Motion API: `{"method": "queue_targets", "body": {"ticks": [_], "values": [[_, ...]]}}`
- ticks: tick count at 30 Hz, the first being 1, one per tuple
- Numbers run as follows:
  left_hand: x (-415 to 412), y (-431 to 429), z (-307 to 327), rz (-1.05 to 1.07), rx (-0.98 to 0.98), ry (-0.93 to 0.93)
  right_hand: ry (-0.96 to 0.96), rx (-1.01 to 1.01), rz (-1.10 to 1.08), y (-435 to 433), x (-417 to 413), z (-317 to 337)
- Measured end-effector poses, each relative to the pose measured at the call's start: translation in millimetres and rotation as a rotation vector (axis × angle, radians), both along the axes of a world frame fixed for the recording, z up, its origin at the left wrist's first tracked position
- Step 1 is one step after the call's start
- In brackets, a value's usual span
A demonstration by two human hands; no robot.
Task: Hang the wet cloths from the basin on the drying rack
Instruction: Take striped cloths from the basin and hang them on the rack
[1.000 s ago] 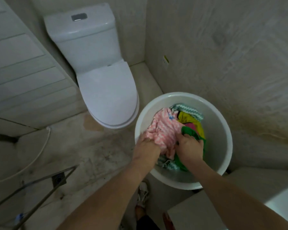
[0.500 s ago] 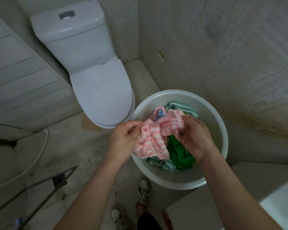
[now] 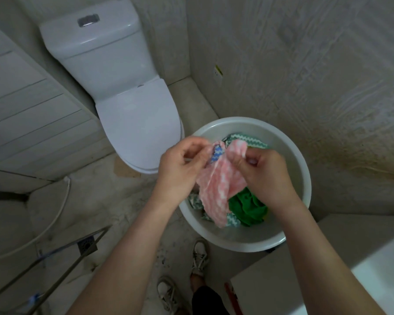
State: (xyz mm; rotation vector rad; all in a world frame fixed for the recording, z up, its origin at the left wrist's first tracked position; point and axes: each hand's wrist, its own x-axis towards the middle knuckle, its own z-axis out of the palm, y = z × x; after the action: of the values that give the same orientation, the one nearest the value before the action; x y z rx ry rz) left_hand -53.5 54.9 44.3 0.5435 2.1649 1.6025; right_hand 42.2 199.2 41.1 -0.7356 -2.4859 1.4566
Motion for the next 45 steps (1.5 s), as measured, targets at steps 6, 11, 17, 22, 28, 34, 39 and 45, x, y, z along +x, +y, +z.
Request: {"method": "queue_targets", "body": {"ticks": [6,11,17,22,28,34,39,45], "values": [[26.1,3.6,-78.9,-0.698,-1.168,0.515,-0.036,0.285,-0.147,-1.0,7.9,1.3],[21.8,10.2,-92.6,-0.635,-1.231,0.531,-0.152,0.367,-0.101,-4.9,15.2,-8.5],[4.1,-9.5,-38.5,-0.127,-0.408,-0.053,0.018,0.028,-0.148,8.2,16.2,-4.3],[2.7,-14.0,7.9,0.095,-0.014,-0.241,0.046,0.138,-0.028,0.2,6.7,21.1],[5.2,-24.8,46.0,0.159,0.079,-0.227,-0.013,-0.371,0.154,-26.8,-7.5,54.3],[6.7,-70.8,80.4,0.098,0.085,-0.231,0.024,-0.611,0.395,-69.9,-25.8,85.4],[-0.4,-129.4,107.3,0.094,0.030,-0.167,0.052,-0.491,0.416,-95.9,-43.7,106.8],[-5.1,-210.2,124.8,0.298,0.010,-0.112,0.176,-0.703,0.281,-144.9,-66.1,116.4]]}}
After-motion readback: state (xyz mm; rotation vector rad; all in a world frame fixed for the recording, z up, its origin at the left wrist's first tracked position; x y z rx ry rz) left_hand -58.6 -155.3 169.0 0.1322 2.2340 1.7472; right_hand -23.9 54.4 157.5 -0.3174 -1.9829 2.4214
